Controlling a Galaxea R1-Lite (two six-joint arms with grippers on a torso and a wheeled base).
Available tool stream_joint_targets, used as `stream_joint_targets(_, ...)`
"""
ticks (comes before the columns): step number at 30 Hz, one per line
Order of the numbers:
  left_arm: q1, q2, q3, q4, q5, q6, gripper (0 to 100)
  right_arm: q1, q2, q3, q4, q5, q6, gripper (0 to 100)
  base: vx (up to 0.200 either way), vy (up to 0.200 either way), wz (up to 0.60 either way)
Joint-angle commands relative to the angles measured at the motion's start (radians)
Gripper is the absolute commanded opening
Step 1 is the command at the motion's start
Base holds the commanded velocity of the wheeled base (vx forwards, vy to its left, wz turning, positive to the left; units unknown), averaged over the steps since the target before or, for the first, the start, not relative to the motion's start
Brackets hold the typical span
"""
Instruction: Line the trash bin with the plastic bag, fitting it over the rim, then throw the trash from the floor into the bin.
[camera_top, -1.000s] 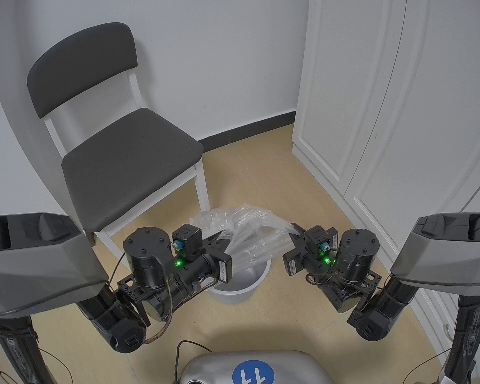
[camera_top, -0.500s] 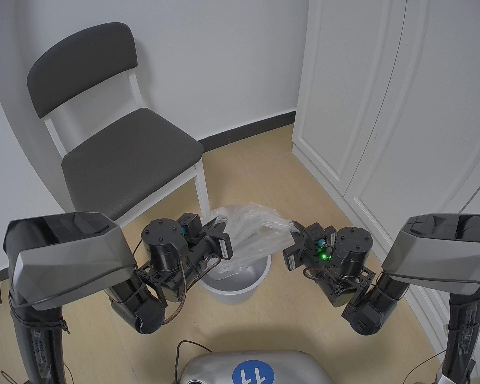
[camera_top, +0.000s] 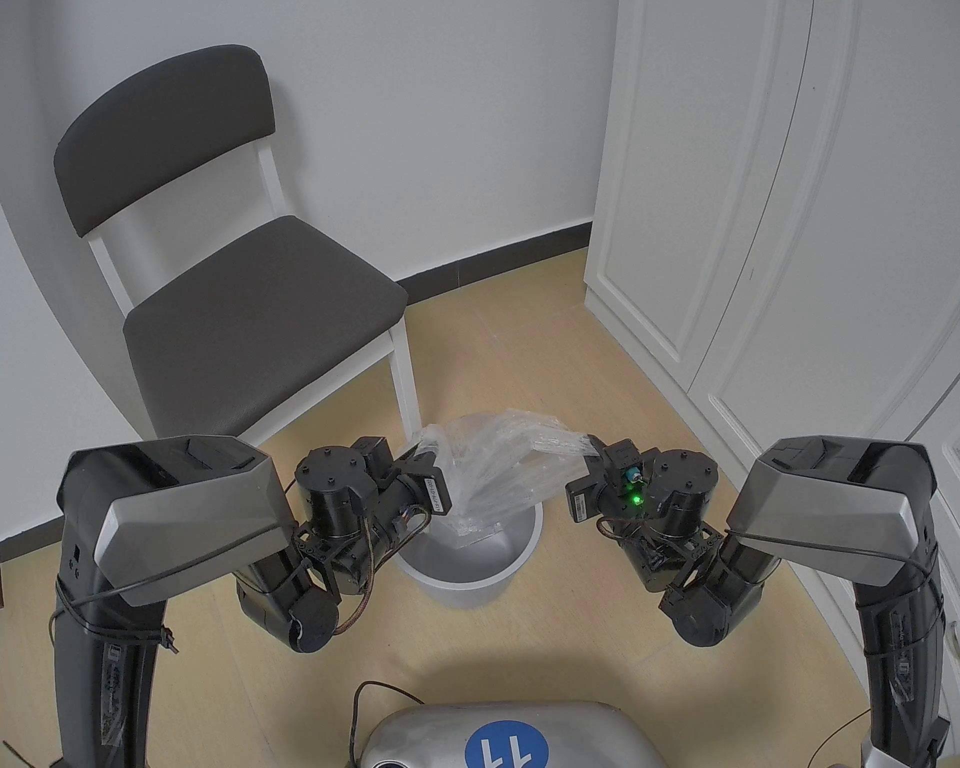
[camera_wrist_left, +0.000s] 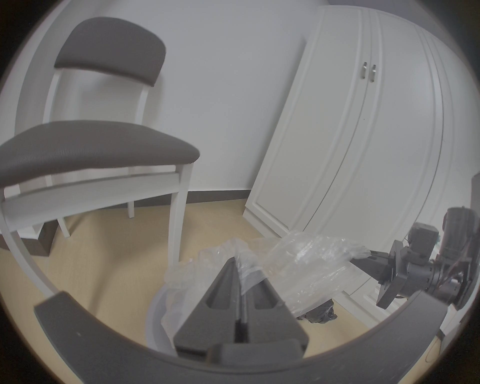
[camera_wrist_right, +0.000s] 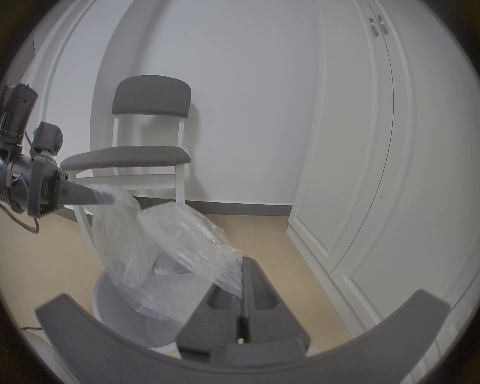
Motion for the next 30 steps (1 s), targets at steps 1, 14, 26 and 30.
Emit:
stream_joint_targets(1, 0.024, 0.06, -0.039, 0.011, -0.004, -0.033, 0, -0.024, 0.074, -0.048, -0.018, 0.001, 0.0, 0, 0.0, 0.0, 0.0)
stream_joint_targets(14, 0.147, 0.069, -0.055, 0.169, -0.022, 0.004, 0, -0.158, 0.147, -0.105, 0.062, 0.085, 0.005, 0, 0.0, 0.0, 0.0)
stream_joint_targets(26, 0.202, -0.114, 0.02, 0.377, -0.081, 0.007, 0, -0.225, 0.055, -0.005, 0.223, 0.183, 0.017, 0, 0.0, 0.0, 0.0)
stream_joint_targets(30, 0.202, -0.195, 0.057, 0.451, -0.121, 0.007, 0, -0.167, 0.051, -0.013, 0.253, 0.182, 0.105, 0, 0.0, 0.0, 0.0)
